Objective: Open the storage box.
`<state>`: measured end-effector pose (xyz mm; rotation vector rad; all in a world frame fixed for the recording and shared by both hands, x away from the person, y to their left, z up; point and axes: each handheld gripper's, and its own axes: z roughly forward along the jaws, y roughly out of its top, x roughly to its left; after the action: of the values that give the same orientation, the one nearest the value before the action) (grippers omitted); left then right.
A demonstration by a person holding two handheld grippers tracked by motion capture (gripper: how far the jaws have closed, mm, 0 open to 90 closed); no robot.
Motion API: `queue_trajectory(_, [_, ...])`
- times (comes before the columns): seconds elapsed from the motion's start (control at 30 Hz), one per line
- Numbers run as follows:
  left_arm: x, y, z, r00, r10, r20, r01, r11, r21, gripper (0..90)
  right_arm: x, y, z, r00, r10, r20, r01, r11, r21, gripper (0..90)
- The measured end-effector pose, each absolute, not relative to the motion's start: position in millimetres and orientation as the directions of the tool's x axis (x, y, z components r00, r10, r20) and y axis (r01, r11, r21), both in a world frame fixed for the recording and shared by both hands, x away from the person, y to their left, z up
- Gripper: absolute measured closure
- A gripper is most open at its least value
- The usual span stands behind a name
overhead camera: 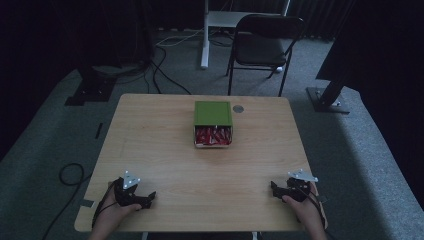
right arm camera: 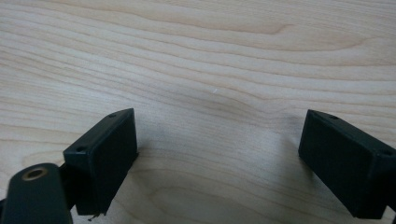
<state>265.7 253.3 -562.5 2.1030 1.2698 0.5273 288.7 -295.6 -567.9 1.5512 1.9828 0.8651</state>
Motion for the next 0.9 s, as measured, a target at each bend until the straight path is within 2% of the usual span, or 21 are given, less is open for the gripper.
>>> queue_trajectory(0.5, [265.2, 252.0, -562.4, 0.482, 0.876, 0.021, 0.629, -0.363, 0.688, 1.1, 288.8, -295.7, -567.8, -0.247, 0.969, 0.014, 0.669, 0.16, 0.726, 10.9])
queue_trajectory(0.9, [270.3, 233.8, -553.2, 0.533, 0.842, 0.089, 0.54, -0.419, 0.73, 1.1, 288.8, -295.7, -567.8, -0.247, 0.969, 0.014, 0.669, 0.16, 0.726, 10.9])
